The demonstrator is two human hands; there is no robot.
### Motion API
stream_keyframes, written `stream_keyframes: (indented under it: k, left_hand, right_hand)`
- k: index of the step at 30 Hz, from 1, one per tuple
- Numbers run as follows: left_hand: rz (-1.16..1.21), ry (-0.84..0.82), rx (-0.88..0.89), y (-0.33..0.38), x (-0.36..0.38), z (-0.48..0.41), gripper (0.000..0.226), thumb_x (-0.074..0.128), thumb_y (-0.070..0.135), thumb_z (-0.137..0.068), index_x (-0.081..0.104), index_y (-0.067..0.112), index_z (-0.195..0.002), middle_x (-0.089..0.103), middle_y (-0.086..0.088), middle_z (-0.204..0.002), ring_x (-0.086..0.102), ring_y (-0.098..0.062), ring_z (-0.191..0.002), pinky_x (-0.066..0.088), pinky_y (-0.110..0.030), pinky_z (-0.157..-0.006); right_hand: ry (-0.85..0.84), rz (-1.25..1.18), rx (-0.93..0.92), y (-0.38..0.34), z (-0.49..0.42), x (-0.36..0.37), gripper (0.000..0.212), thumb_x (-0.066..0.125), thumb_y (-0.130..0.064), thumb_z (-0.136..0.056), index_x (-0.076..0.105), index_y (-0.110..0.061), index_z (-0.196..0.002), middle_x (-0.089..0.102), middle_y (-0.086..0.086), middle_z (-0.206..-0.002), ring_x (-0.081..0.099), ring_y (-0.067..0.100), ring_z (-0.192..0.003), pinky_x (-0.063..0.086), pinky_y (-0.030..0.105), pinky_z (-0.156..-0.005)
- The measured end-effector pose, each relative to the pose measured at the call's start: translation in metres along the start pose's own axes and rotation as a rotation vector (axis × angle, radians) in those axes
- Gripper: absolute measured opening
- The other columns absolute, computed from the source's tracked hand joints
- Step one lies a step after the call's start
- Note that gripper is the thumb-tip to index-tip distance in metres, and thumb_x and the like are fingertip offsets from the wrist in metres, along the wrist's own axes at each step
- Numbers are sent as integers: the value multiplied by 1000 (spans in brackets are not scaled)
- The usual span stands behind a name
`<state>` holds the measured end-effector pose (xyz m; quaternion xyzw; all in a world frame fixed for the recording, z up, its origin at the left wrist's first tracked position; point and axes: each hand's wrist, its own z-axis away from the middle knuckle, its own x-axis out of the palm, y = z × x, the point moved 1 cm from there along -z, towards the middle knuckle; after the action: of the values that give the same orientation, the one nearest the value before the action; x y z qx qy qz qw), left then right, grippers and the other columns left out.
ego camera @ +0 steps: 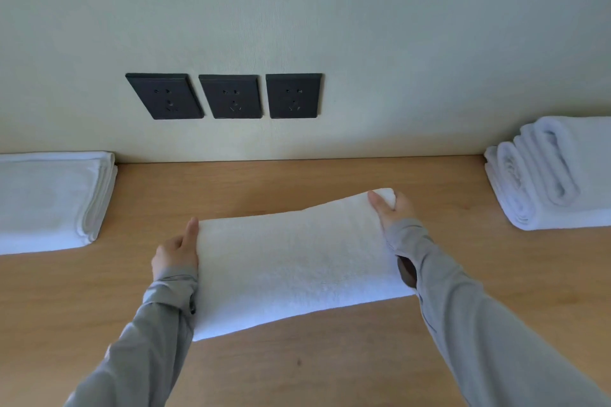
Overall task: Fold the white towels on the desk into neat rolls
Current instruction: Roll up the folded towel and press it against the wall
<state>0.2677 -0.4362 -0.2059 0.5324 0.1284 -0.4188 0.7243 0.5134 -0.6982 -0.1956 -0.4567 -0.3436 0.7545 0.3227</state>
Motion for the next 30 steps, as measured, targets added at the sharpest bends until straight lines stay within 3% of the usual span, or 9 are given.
stream_keyframes:
  k: [8,15,18,20,22,24,26,28,30]
  left_hand:
    - [-133,98,89,-2,28,-22,64,35,50,-96,56,-3,-69,48,-12,-56,40,-30,-59,28,-35,-55]
    - [-294,103,55,12,21,-10,50,31,45,-98,57,5,-112,58,-29,-112,50,-44,-101,35,-41,-77]
    - [-373,205,290,31,14,15,44,39,34,-97,45,9,-134,49,-21,-130,43,-40,-118,35,-50,-93]
    - [-467,206,559,51,25,48,52,34,42,-95,49,10,-134,49,-18,-136,44,-37,-124,35,-52,-99]
    - [-598,80,775,64,52,85,65,19,51,-91,46,15,-138,37,-14,-149,31,-33,-139,24,-52,-111]
    - [-714,-71,799,64,78,102,69,-1,54,-89,15,25,-150,5,-3,-159,-2,-23,-146,0,-48,-117]
    - [-747,-105,751,52,91,100,68,-11,53,-86,-5,28,-149,-10,2,-158,-18,-19,-143,-13,-44,-115]
    - [-809,-70,769,40,95,98,65,-12,49,-87,-9,28,-148,-11,1,-158,-18,-20,-142,-16,-44,-114]
    - [-841,-59,768,34,97,101,61,0,45,-91,5,24,-149,2,-3,-158,-3,-24,-145,-5,-49,-116]
  right_hand:
    - [140,159,27,28,-12,13,38,57,-42,-88,52,-6,-100,55,10,-93,54,30,-90,37,32,-78]
    - [162,539,93,12,-19,20,58,43,-56,-90,46,-6,-119,60,18,-109,56,37,-99,34,33,-72]
    - [104,621,103,-1,-17,21,60,41,-54,-91,43,-4,-124,56,22,-117,55,39,-104,39,37,-78]
    - [91,649,98,-8,-11,16,60,42,-51,-92,40,-2,-127,51,22,-124,51,38,-110,40,39,-84]
    - [164,687,-90,-18,8,11,57,42,-46,-94,38,-4,-133,45,19,-134,44,35,-120,39,43,-94]
    - [224,709,-540,-31,36,20,47,36,-35,-94,46,-10,-133,47,13,-138,42,32,-127,36,47,-103]
    - [22,823,-827,-32,65,42,48,27,-30,-93,51,-15,-131,46,5,-142,38,25,-134,26,51,-110]
    - [-211,976,-791,-20,85,59,57,14,-37,-94,37,-17,-142,32,1,-151,23,20,-142,7,50,-113]
    - [-230,1073,-735,-4,86,64,60,15,-40,-94,32,-13,-144,28,3,-153,22,20,-142,9,52,-111]
